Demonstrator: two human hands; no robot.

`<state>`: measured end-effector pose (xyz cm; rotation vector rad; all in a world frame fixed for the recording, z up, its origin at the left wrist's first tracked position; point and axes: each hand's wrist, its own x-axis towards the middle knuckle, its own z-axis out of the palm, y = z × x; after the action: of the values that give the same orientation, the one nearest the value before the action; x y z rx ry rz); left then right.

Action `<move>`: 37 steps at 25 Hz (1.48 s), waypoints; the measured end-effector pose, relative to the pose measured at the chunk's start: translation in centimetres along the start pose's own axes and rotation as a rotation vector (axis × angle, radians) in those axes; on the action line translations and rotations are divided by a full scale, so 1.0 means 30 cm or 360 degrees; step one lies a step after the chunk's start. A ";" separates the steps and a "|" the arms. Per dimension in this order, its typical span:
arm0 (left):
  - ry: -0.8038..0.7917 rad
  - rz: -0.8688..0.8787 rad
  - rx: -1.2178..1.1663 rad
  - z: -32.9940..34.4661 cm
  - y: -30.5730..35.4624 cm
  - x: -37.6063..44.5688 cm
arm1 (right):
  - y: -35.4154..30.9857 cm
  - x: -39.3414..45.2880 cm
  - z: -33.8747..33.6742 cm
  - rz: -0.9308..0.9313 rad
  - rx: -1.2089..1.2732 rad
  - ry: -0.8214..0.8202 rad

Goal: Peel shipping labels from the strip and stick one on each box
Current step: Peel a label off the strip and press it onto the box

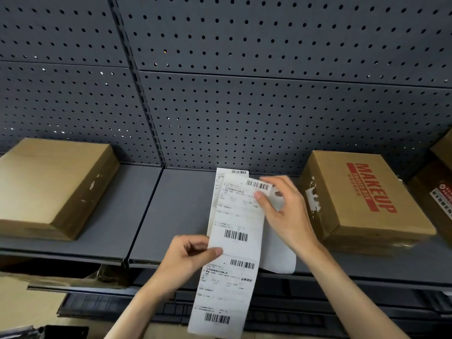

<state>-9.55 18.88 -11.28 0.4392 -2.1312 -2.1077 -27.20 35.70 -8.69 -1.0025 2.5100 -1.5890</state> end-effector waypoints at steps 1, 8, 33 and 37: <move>0.0056 0.0000 -0.0101 0.004 0.018 0.008 | -0.019 -0.017 -0.002 -0.0092 -0.0072 0.0109; 0.0406 0.0042 -0.0578 0.027 0.137 0.081 | -0.145 -0.192 0.012 0.0244 0.0302 0.0235; 0.0371 0.0198 -0.0425 0.068 0.200 0.096 | -0.180 -0.166 0.003 0.0305 0.0671 0.0202; 0.0426 0.0298 -0.0322 0.093 0.201 0.096 | -0.162 -0.104 -0.026 -0.0597 -0.0460 0.0510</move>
<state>-13.84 20.71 -5.72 0.4500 -1.7237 -2.0052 -22.50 36.58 -5.35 -1.4285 2.9763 -1.6113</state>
